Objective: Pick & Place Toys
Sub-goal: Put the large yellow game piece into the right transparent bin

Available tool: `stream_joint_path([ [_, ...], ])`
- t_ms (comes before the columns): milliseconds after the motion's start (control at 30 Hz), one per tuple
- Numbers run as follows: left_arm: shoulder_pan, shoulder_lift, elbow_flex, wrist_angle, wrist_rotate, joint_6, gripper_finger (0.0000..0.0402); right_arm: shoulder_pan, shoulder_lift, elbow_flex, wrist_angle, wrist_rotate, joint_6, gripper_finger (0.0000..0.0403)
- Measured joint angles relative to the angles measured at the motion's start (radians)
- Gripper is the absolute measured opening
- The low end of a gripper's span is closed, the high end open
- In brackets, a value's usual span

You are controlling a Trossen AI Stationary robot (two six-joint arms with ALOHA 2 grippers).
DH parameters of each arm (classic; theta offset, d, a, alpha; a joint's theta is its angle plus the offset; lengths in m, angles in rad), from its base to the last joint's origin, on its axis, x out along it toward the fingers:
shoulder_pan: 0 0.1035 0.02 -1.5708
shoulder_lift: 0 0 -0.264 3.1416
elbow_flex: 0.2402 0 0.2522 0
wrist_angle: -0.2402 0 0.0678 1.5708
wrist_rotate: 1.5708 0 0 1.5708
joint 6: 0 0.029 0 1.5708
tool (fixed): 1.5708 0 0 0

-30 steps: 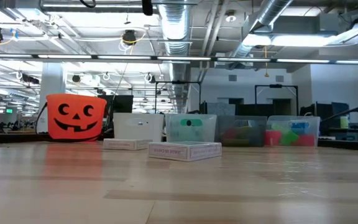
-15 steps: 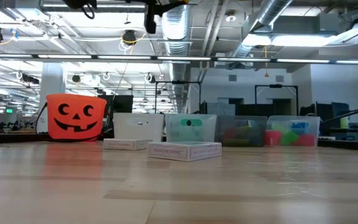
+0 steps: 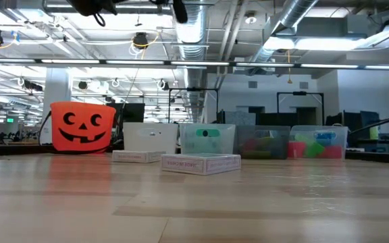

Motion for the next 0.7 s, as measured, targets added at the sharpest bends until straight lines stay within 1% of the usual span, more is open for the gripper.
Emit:
stream_joint_path([
  [67, -0.008, -0.002, 0.0, 0.047, 0.054, -0.043, 0.0128, -0.023, 0.039, 0.0, 0.071, -0.09, 0.001, 0.0118],
  [133, -0.018, -0.002, 0.0, 0.095, 0.082, -0.073, 0.0128, -0.043, 0.086, 0.0, 0.122, -0.176, 0.001, 0.0118],
  [233, -0.032, -0.003, 0.0, 0.125, 0.086, -0.08, 0.013, -0.07, 0.152, -0.001, 0.145, -0.24, 0.036, 0.0118],
  [333, -0.04, -0.003, 0.0, 0.128, 0.127, -0.089, 0.0129, -0.083, 0.199, 0.004, 0.127, -0.257, 0.073, 0.0118],
  [467, -0.05, -0.003, 0.0, 0.117, 0.17, -0.101, 0.0129, -0.083, 0.238, 0.032, 0.13, -0.257, 0.076, 0.0118],
  [600, -0.051, -0.003, 0.0, 0.11, 0.206, -0.101, 0.013, -0.082, 0.238, 0.065, 0.135, -0.255, 0.07, 0.0118],
  [700, -0.051, -0.003, 0.0, 0.097, 0.216, -0.101, 0.0129, -0.082, 0.232, 0.082, 0.133, -0.225, 0.069, 0.0118],
])
